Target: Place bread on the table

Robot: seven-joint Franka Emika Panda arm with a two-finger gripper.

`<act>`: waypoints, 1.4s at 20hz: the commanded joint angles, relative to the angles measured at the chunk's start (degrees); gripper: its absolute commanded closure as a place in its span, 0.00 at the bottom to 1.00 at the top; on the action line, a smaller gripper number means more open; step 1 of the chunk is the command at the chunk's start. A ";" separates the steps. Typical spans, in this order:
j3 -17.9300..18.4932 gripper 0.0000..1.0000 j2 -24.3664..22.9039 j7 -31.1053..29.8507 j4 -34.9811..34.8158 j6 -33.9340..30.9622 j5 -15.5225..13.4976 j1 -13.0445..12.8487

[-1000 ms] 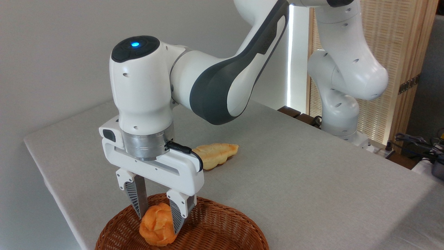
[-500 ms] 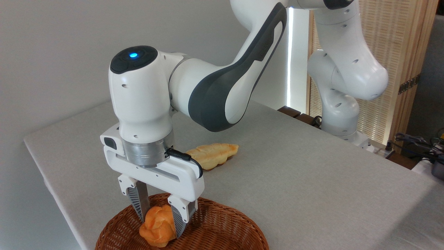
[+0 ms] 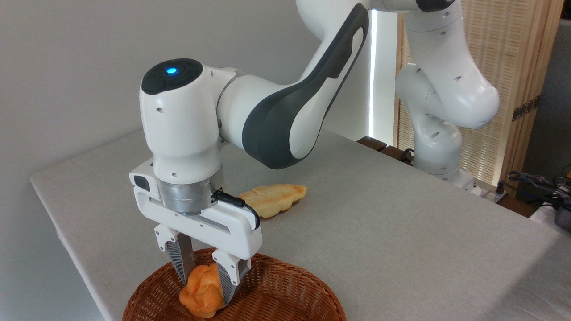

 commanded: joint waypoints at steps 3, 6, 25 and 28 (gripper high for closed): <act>0.46 0.61 -0.73 1.24 0.17 0.84 -0.20 -0.02; 0.54 0.61 -0.73 1.24 0.17 0.84 -0.38 0.06; -4.90 0.53 -15.14 7.73 -8.94 -13.31 6.38 -1.69; -6.66 0.00 -14.53 7.22 -11.07 -12.88 6.39 -2.13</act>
